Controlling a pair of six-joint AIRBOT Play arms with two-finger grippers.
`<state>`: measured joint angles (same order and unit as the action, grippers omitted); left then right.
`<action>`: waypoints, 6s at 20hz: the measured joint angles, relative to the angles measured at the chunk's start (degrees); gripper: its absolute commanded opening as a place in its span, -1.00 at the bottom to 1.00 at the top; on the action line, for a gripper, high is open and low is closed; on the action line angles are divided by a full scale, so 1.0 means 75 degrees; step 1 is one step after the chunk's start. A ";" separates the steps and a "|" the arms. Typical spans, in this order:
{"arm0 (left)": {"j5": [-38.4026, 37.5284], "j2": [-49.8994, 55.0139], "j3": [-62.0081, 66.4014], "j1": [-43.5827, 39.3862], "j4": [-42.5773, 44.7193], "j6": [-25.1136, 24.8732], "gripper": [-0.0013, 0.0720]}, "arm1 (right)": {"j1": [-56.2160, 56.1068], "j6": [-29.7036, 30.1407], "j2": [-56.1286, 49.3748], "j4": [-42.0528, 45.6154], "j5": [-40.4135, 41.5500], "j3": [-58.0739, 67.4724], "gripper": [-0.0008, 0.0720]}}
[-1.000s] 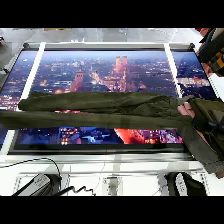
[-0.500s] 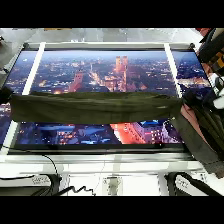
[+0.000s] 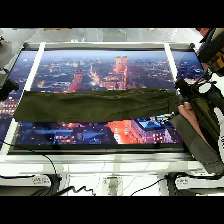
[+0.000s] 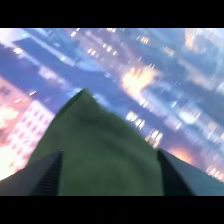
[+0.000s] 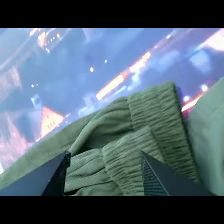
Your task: Fold the clothes and pants, and hang the long-sleeved shirts on hangers.
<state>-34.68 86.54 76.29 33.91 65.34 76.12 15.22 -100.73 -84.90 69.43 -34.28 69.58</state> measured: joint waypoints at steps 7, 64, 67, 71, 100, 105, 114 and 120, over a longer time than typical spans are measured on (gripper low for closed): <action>-0.2804 -0.0423 -0.0463 0.1734 0.1026 0.0743 0.61 | -0.0023 0.0216 0.0280 0.0350 -0.0551 0.0073 0.37; -0.2448 -0.1725 -0.0111 -0.4371 -0.5523 -0.3063 -0.86 | -0.5590 0.0044 -0.3952 -0.1192 -0.2547 0.6391 -0.90; -0.2757 -0.1306 -0.0114 -0.5219 -0.5587 -0.3063 0.93 | -0.4170 0.0300 -0.3276 -0.0749 -0.3430 0.6394 -0.91; -0.3389 -0.1116 -0.0111 -0.5957 -0.5613 -0.3063 1.00 | -0.2637 0.0551 -0.2483 -0.0493 -0.4269 0.6397 -0.91; -0.4587 0.2760 -0.0119 -0.3057 -0.3826 -0.3133 -0.79 | -0.3427 0.2174 -0.1906 -0.0434 -0.4695 0.5686 -0.91; -0.4648 0.1923 -0.0125 -0.3372 -0.3943 -0.3171 -0.89 | -0.3978 0.2194 -0.2159 -0.0408 -0.4377 0.5351 -0.90; -0.5330 -0.1553 -0.0125 -0.3395 -0.3555 -0.1478 -0.89 | -0.5936 0.1620 -0.3421 -0.2127 -0.2352 0.4097 -0.91; -0.5383 -0.2821 -0.0125 -0.3459 -0.2640 -0.0699 -0.89 | -0.6863 0.1521 -0.3663 -0.2294 -0.1040 0.4074 -0.90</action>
<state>-75.05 65.39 75.35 7.97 45.54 70.87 -36.25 -89.32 -112.38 52.23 -42.09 100.14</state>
